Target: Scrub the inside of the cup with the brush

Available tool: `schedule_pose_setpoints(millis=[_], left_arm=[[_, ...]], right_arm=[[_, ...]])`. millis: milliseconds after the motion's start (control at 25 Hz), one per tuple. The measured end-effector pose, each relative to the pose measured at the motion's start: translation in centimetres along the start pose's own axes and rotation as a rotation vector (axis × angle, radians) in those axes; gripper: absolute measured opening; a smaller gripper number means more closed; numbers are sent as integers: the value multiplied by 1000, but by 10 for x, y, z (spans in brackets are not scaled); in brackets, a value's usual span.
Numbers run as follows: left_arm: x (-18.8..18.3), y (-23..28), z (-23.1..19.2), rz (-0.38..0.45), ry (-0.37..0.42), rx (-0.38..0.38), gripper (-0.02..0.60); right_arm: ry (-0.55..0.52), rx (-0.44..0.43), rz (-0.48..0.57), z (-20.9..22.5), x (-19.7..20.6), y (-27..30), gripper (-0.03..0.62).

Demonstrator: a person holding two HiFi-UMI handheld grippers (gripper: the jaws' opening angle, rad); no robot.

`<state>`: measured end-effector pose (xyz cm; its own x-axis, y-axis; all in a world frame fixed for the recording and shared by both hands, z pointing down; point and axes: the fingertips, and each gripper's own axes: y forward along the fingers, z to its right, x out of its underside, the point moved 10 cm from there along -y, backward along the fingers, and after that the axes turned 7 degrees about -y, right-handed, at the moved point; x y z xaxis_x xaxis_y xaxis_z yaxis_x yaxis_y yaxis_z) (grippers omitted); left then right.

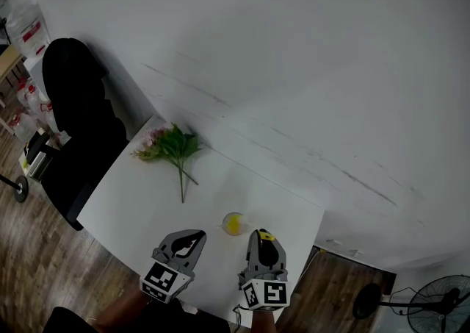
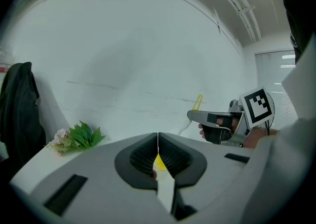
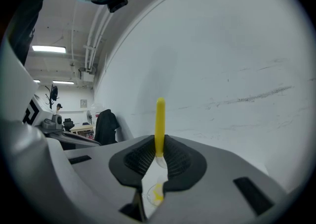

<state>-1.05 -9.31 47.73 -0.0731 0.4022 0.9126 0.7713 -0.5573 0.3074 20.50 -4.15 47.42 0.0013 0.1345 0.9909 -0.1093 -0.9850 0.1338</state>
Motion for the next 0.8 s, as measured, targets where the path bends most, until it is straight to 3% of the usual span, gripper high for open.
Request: schedule_pose_setpoints(millis=[800], left_arm=[[14, 14, -17, -15, -68, -112, 25]], right_arm=[[5, -160, -25, -1, 16, 52, 64]])
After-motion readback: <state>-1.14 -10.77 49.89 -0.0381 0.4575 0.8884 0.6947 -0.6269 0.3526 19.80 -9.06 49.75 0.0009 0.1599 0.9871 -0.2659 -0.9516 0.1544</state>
